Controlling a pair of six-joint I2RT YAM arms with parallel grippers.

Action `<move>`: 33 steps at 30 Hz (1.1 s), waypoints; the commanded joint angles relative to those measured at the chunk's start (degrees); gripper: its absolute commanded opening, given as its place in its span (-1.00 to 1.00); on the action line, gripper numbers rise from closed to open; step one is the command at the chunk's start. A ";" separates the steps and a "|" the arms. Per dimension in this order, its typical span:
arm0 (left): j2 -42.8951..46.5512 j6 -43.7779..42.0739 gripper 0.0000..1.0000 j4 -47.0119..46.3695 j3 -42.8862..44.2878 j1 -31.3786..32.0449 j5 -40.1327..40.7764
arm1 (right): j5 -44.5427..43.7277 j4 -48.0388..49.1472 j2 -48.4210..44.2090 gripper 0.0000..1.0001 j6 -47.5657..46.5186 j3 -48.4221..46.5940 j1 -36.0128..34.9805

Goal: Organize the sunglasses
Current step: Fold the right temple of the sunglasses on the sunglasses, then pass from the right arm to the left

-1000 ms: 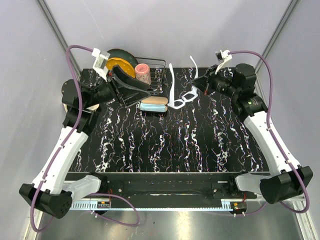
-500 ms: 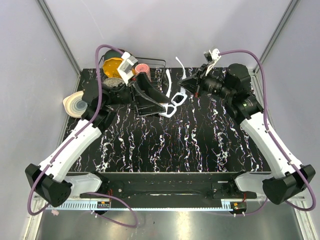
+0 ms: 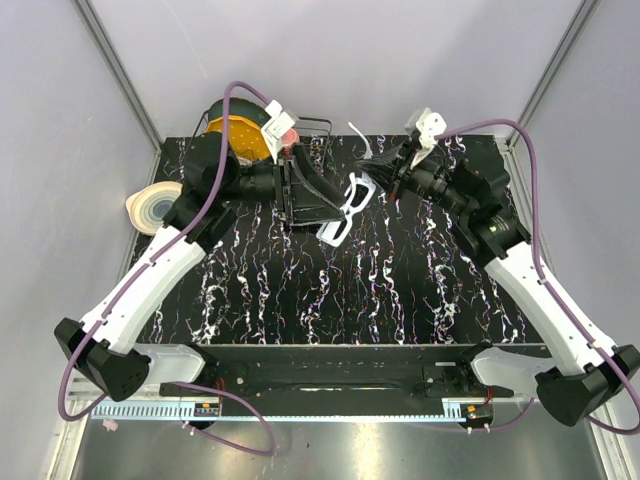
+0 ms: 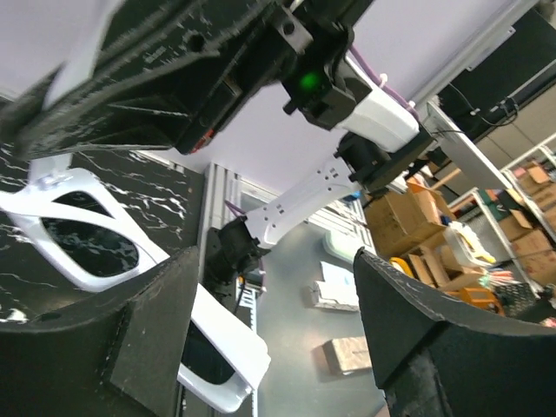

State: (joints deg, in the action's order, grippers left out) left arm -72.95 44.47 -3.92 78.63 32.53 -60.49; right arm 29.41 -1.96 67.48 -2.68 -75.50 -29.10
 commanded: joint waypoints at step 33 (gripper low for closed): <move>-4.21 14.68 0.78 2.96 -0.41 -4.06 -3.06 | 4.69 17.77 -2.89 -0.87 -5.94 3.52 -2.01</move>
State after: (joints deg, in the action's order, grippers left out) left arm -75.20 55.72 1.39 79.07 27.79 -62.00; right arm 32.69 11.73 63.88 -9.15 -70.43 -30.00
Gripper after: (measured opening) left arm 0.921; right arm 0.068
